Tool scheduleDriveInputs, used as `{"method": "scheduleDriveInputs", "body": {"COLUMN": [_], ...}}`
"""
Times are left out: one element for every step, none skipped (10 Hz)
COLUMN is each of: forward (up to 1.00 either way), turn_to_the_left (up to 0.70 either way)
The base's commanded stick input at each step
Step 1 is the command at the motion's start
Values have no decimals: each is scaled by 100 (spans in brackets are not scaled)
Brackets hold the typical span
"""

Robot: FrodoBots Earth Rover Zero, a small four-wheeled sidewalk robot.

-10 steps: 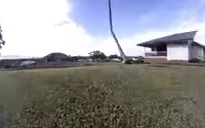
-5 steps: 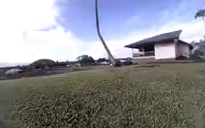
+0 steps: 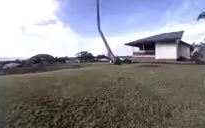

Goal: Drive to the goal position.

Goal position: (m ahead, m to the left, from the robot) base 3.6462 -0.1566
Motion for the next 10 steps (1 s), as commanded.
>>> {"method": "scheduleDriveInputs", "body": {"forward": [100,100,100,100,100,100,100,100,100,100], "turn_to_the_left": [24,1,0,0,0,0,0,0,0,0]}}
